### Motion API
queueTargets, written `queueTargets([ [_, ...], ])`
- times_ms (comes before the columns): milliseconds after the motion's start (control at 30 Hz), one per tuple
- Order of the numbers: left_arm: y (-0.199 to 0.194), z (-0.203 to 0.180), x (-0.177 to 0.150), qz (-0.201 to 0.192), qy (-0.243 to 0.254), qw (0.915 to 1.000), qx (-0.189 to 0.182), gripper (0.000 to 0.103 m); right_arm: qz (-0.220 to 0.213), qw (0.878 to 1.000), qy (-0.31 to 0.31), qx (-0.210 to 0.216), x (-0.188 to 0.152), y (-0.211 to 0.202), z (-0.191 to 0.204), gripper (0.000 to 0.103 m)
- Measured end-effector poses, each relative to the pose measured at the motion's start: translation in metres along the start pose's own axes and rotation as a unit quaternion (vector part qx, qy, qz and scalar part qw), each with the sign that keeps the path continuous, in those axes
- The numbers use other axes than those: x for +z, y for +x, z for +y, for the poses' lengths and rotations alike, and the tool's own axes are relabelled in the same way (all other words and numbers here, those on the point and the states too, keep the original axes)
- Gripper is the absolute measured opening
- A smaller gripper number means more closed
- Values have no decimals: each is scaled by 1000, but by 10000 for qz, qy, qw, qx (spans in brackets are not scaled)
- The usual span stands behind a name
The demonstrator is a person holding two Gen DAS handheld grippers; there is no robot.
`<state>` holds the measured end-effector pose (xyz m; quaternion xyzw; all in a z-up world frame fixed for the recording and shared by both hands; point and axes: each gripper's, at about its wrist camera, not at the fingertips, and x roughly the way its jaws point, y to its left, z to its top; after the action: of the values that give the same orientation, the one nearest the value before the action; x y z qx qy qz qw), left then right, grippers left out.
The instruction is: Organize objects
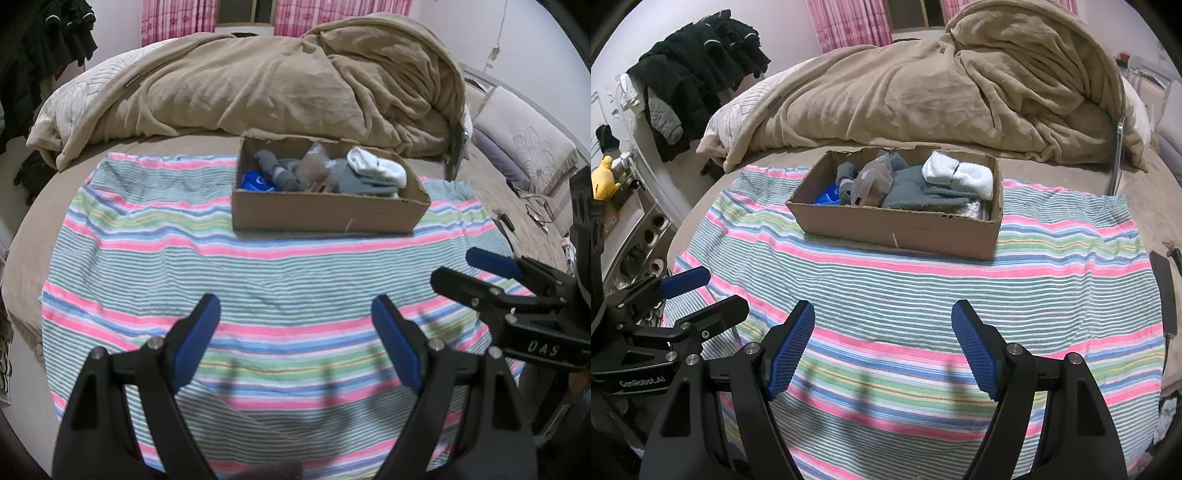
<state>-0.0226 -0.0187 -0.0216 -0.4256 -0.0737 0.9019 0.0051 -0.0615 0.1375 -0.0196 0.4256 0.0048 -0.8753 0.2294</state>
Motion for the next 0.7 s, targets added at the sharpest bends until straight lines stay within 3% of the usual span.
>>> queueTargets([
  [700,1,1,1,-6,3,10000,-9,85,20,10000,11,-14,0,2,-2,79],
])
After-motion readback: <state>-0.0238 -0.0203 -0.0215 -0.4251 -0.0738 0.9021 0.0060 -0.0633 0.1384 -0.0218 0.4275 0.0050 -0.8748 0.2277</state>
